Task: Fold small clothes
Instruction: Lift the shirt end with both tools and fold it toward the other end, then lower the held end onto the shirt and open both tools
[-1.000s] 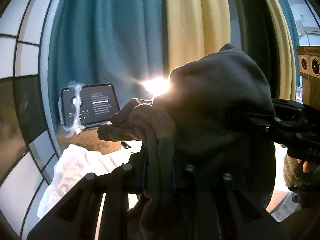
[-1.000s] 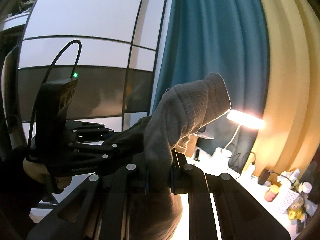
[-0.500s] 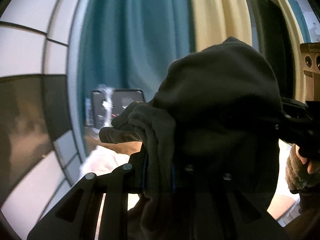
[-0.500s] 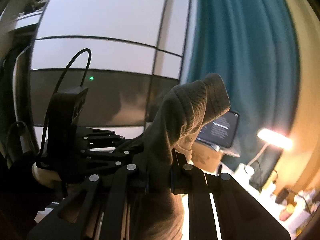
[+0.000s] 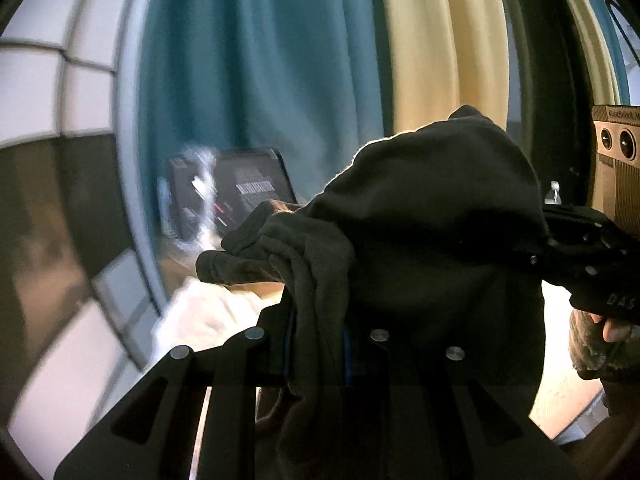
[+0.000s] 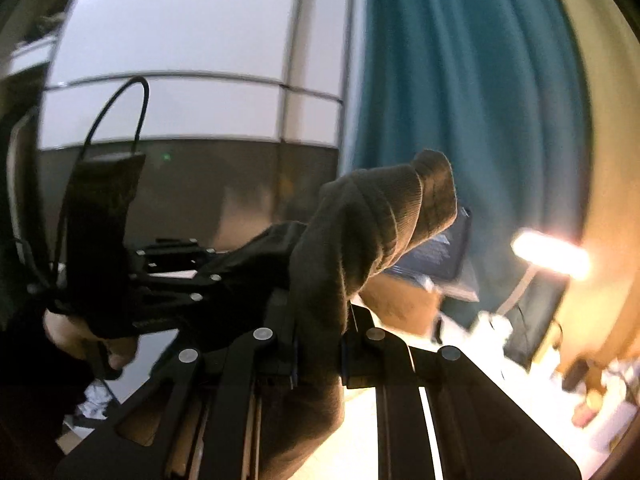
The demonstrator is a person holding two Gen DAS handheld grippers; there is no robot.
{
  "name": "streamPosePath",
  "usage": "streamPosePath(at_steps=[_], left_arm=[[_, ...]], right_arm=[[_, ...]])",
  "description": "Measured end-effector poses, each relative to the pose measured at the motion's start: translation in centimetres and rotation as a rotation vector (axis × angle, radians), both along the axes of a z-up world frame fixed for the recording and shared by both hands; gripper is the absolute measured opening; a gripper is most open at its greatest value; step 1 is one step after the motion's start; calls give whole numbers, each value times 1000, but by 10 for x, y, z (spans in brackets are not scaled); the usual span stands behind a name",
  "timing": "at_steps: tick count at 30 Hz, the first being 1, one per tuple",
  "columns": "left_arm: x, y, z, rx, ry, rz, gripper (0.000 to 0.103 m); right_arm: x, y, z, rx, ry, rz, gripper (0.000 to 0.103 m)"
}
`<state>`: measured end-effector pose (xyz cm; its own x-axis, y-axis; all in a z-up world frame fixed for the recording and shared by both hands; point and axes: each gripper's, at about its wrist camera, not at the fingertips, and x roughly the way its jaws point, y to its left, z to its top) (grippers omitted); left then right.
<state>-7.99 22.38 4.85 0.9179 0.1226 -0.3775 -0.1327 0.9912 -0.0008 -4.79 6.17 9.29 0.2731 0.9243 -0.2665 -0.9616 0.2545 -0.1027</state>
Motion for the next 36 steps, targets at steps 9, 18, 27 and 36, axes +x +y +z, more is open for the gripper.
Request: streamPosePath(at_steps=[9, 18, 27, 36], left_arm=[[95, -1, -74, -83, 204, -116, 16], [137, 3, -112, -103, 322, -126, 16], [179, 15, -136, -138, 496, -112, 31], [216, 34, -147, -169, 620, -159, 42]], right_arm=[[94, -4, -83, -144, 139, -195, 15], [150, -2, -136, -215, 259, -255, 15], [192, 10, -176, -272, 376, -263, 15], [240, 7, -208, -285, 635, -269, 62]])
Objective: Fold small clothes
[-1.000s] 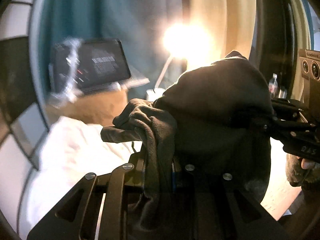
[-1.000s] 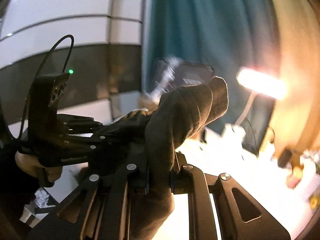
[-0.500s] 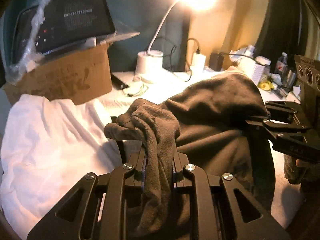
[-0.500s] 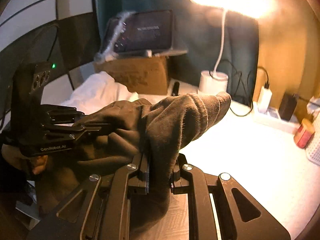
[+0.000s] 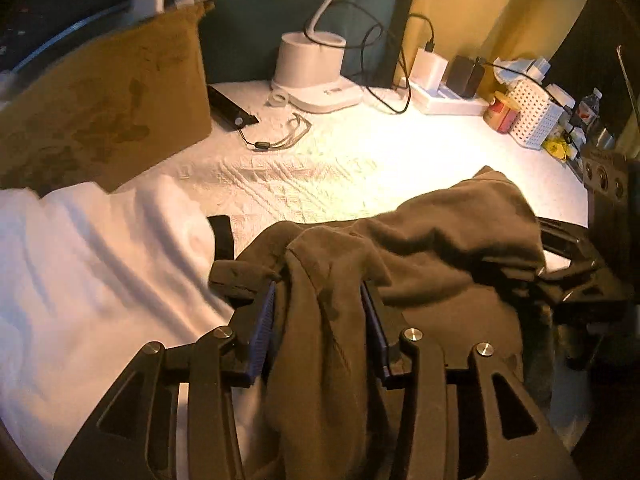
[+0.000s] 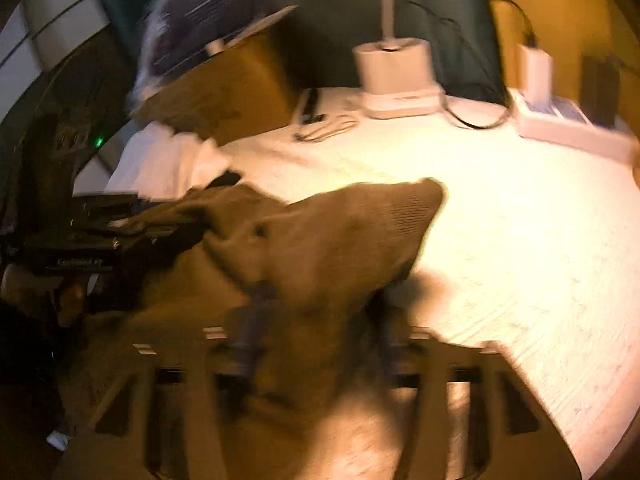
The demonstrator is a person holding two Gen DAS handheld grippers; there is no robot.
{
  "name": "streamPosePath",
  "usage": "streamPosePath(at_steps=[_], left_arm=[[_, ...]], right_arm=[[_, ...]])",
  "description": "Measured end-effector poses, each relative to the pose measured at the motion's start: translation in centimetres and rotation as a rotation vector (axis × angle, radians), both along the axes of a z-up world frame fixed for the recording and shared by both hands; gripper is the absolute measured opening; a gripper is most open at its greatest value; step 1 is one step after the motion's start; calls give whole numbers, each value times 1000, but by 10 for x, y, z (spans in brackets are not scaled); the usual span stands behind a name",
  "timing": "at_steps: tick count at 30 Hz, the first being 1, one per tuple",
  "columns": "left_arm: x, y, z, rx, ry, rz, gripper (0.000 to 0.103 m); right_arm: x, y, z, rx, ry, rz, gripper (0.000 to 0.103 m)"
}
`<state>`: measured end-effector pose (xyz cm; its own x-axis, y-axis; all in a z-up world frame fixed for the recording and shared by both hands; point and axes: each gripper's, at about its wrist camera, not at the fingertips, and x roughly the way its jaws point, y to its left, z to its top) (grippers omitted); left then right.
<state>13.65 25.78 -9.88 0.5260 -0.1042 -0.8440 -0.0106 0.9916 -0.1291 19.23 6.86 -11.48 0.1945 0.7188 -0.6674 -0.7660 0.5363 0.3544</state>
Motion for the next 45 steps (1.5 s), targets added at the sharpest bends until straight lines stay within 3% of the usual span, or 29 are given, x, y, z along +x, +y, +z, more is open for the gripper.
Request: streamPosePath(at_steps=[1, 2, 3, 4, 7, 9, 12, 13, 14, 16, 18, 22, 32, 37, 45], left_arm=[[4, 3, -2, -5, -1, -2, 42], [9, 5, -1, -5, -3, -4, 42], [11, 6, -1, 1, -9, -2, 41], [13, 7, 1, 14, -23, 7, 41], [19, 12, 8, 96, -77, 65, 40], [22, 19, 7, 147, -77, 110, 40], [17, 26, 9, 115, -65, 129, 41], [13, 26, 12, 113, -64, 132, 41], [9, 25, 15, 115, -65, 134, 41], [-3, 24, 21, 110, -68, 144, 41], [-15, 21, 26, 93, -77, 144, 41], [-43, 7, 33, 70, -101, 138, 59], [-95, -17, 19, 43, -92, 158, 59], [-116, -21, 6, 9, -77, 185, 59], [-136, -24, 6, -3, -85, 203, 59]], right_arm=[[5, -1, -2, 24, 24, 5, 61], [11, -2, -2, 58, 49, 9, 55], [16, -3, -2, 89, 66, 8, 41], [20, -3, -1, 98, 79, 5, 16], [23, 4, 7, 81, 34, 8, 14], [25, 10, 13, 56, -25, -6, 13], [33, 22, 5, -55, -67, -21, 19], [33, 22, 3, -75, -71, -28, 27], [32, 18, 2, -79, -86, -48, 43], [29, 10, 4, -100, -137, -96, 57], [29, 2, 6, -95, -136, -117, 58], [14, -13, 12, -95, -139, -124, 58], [-59, -30, 15, -115, -143, -61, 58], [-90, -41, 8, -61, -42, -34, 58], [-144, -57, -9, -61, -1, 3, 51]])
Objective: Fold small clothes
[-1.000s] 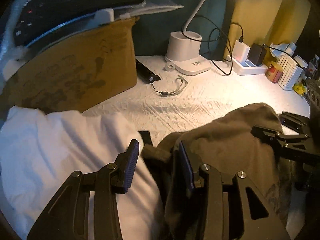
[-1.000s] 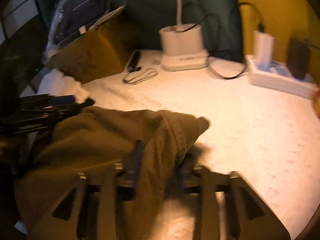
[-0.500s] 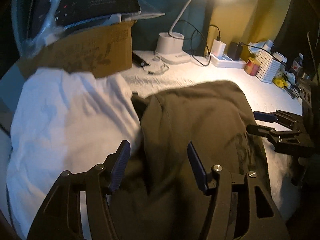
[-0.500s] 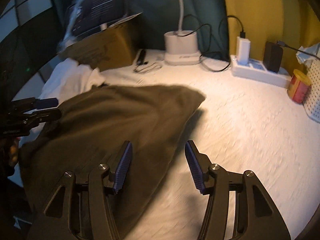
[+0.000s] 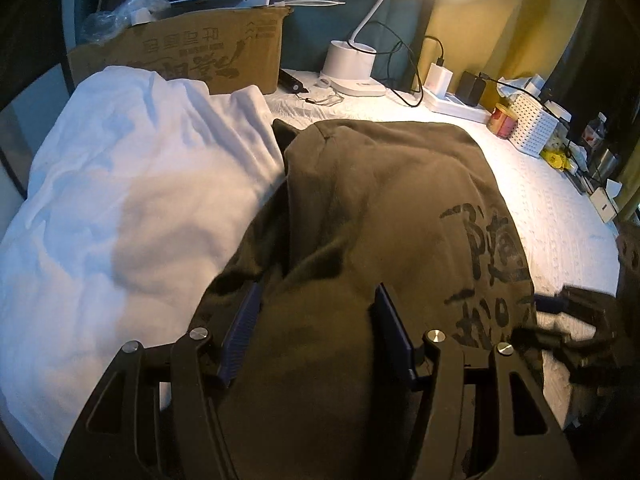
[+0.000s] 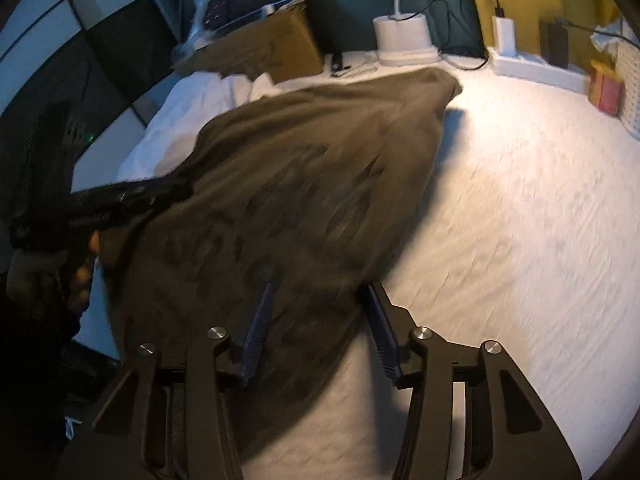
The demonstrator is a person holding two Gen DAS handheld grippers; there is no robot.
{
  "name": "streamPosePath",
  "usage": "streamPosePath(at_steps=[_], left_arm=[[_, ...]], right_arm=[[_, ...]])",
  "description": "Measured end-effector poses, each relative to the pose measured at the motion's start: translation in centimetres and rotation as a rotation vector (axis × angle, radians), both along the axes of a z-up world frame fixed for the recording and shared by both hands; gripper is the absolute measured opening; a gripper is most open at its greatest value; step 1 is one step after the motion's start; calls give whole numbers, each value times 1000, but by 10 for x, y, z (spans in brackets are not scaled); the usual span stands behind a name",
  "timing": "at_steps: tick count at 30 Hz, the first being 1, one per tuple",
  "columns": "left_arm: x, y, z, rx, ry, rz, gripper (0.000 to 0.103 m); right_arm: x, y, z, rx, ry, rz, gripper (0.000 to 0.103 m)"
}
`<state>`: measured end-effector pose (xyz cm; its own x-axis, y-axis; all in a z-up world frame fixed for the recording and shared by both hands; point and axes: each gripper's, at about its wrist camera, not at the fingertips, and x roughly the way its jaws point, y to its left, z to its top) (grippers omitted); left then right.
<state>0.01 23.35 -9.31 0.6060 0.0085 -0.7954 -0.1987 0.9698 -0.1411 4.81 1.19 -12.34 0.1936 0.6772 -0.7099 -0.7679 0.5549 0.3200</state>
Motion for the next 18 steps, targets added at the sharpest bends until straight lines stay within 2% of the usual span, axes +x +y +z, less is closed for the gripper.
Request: streamPosePath(at_steps=[3, 5, 6, 7, 8, 10, 13, 18], left_arm=[[-5, -2, 1, -3, -7, -1, 59], [-9, -4, 0, -4, -12, 2, 59], [-11, -5, -1, -7, -14, 5, 59], [-13, -6, -1, -15, -17, 12, 60], [-16, -5, -1, -23, -20, 13, 62], [-20, -6, -1, -42, -22, 12, 68], [-25, -10, 0, -30, -14, 7, 69], [-34, -20, 6, -16, -19, -4, 69]], right_arm=[[-19, -6, -1, -1, -19, 4, 45], [-28, -9, -3, -4, -28, 7, 30], [-31, -10, -4, -4, -29, 10, 29], [-32, -11, -3, -5, -34, 13, 25], [-34, -11, -3, -7, -36, 19, 16], [-40, -11, -3, -15, -59, 25, 10], [-51, -13, -2, -35, -94, 36, 9], [-54, -24, -4, -30, -87, 24, 8]])
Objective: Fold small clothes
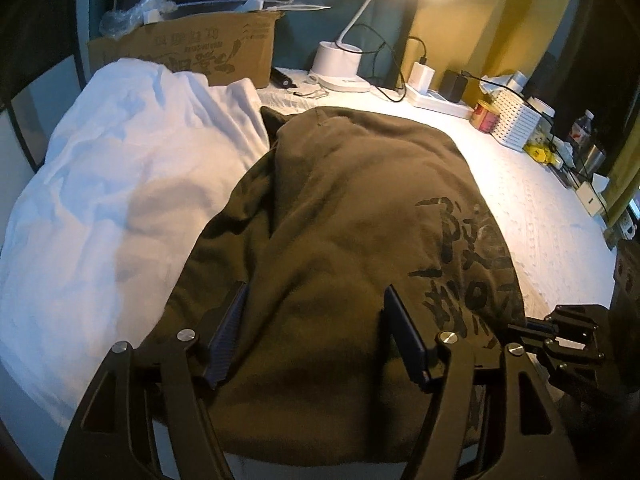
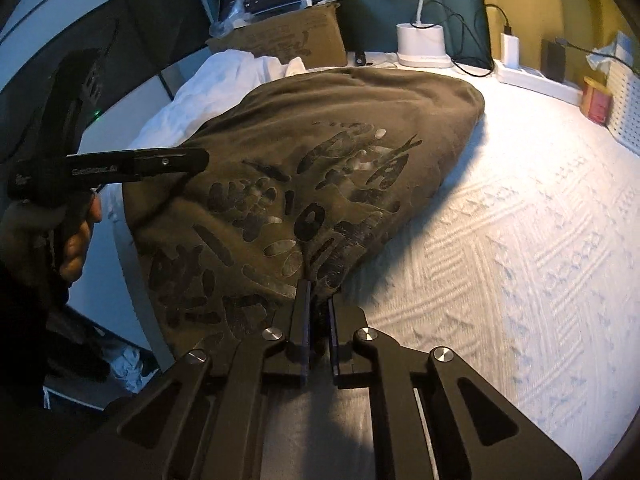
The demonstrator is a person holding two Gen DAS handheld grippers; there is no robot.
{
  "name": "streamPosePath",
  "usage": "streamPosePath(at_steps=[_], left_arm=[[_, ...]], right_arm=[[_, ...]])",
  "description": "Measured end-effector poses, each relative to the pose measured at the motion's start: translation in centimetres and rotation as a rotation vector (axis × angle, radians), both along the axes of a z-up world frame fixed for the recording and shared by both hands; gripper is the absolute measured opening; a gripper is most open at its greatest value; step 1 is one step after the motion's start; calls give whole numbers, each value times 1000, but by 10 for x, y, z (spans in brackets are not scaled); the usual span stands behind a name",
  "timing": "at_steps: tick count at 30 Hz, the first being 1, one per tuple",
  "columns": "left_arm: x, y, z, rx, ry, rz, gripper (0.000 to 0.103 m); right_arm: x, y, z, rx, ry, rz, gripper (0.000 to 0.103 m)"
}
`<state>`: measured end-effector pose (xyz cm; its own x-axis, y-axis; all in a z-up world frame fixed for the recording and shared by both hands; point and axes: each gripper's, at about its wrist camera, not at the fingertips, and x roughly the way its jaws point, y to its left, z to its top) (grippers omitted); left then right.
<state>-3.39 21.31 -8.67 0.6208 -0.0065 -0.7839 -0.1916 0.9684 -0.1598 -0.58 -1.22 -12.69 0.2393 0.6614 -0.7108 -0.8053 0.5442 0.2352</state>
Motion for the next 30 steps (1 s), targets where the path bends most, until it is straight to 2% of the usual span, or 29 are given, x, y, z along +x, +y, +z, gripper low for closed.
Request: streamPosePath(at_steps=[3, 9, 11, 13, 16, 25, 27, 29, 30], left_arm=[[-3, -12, 6, 21, -14, -23, 76], [-1, -38, 17, 78, -37, -65, 78], [2, -43, 19, 78, -44, -68, 79], [5, -49, 21, 83, -50, -75, 85], [11, -61, 24, 102, -54, -88, 89], [26, -102, 27, 109, -67, -150, 89], [29, -111, 29, 110, -79, -158, 89], [33, -119, 31, 108, -92, -164, 89], [34, -121, 32, 105, -96, -164, 89]], right_arm=[[0, -5, 0, 6, 5, -10, 9], [1, -17, 0, 10, 20, -40, 11], [1, -22, 1, 5, 13, -57, 31], [4, -30, 2, 9, 14, -75, 38], [8, -44, 3, 20, 18, -102, 45], [26, -90, 4, 29, 31, -206, 49], [30, -100, 5, 39, 52, -219, 58], [31, -109, 6, 44, 51, -236, 72], [33, -114, 7, 46, 54, -244, 73]])
